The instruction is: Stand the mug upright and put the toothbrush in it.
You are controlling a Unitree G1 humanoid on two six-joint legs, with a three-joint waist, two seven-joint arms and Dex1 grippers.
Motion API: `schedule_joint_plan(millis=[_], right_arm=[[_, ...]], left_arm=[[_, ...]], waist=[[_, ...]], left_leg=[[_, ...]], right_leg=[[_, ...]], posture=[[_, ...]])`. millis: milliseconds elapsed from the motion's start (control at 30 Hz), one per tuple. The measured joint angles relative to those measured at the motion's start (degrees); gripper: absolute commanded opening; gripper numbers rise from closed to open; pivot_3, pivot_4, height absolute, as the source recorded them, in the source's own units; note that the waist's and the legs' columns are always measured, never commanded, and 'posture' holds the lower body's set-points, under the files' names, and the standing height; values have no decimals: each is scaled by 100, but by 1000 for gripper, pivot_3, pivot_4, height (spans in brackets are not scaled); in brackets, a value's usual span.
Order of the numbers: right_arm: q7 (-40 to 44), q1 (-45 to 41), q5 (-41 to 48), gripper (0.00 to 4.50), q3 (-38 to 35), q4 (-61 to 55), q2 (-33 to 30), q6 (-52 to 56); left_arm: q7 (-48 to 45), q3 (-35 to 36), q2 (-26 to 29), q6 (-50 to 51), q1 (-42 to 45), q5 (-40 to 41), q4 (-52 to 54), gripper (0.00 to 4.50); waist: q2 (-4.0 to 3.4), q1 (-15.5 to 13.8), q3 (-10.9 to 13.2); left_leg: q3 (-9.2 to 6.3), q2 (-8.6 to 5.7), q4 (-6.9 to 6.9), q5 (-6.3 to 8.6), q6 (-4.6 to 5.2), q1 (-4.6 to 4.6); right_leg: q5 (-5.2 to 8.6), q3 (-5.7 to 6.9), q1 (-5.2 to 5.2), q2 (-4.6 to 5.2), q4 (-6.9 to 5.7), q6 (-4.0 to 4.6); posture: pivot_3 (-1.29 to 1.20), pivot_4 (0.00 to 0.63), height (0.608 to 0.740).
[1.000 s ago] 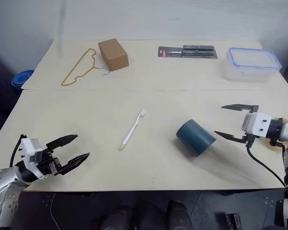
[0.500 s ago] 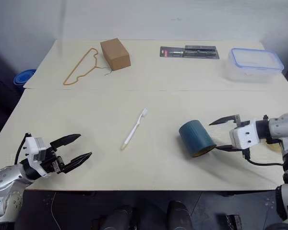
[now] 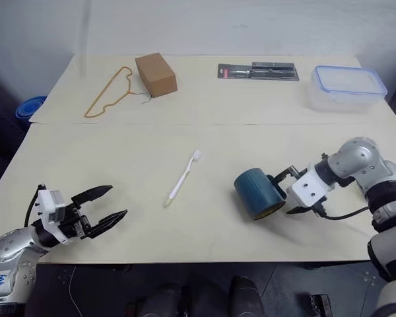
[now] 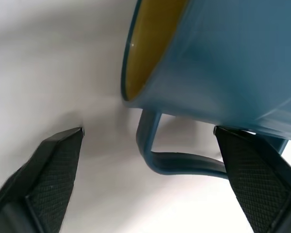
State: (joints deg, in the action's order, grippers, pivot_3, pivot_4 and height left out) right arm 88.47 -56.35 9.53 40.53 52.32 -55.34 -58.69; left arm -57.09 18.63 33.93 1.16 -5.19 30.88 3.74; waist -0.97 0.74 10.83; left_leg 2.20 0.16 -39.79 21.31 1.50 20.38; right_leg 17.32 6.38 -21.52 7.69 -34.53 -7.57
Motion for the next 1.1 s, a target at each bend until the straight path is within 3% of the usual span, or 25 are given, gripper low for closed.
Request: schedule_joint_plan(millis=[333,633,767,900,1000,1100], right_arm=[[-1,-9,154,140,440,-717,-1,514],[-3,739,1222,62,-38,-1955,-61,2183],[-106,1404,2791,62,-1001,-3348,12,4813],[-770,1617,4202,62,-1768,-4338,39,7889],[-1430,1604,4838,62,-2058,-4421,134,9985],[-1895,1436,4947,62,-2127,-4314,407,11351]], left_arm=[[279,-2,-40,60,-250,-4,461,4500],[405,-2,-52,80,-257,-3,495,4500],[452,-9,-55,90,-245,-2,515,4500],[466,-9,-56,143,-242,-1,523,4500],[475,-9,-53,195,-248,-1,540,4500],[481,-1,-49,214,-249,0,574,4500]], waist=[[2,80,-1],[2,64,-1],[-1,49,1],[0,26,0],[0,-16,0],[-1,-52,0]], left_leg=[[-2,12,-2,5,-9,1],[-7,10,-4,5,-9,5],[-11,10,-5,5,-8,10],[-22,6,-5,7,-8,13],[-25,-3,-5,8,-7,17],[-25,-7,-5,8,-6,20]], right_leg=[[3,5,-2,-1,0,5],[3,9,-1,2,1,6],[2,9,-4,28,1,6],[3,-4,-2,51,1,12],[4,-12,-7,64,2,15],[4,-12,-9,66,3,16]], posture=[[0,150,740],[0,150,740],[0,150,740],[0,150,740],[0,150,740],[0,150,740]])
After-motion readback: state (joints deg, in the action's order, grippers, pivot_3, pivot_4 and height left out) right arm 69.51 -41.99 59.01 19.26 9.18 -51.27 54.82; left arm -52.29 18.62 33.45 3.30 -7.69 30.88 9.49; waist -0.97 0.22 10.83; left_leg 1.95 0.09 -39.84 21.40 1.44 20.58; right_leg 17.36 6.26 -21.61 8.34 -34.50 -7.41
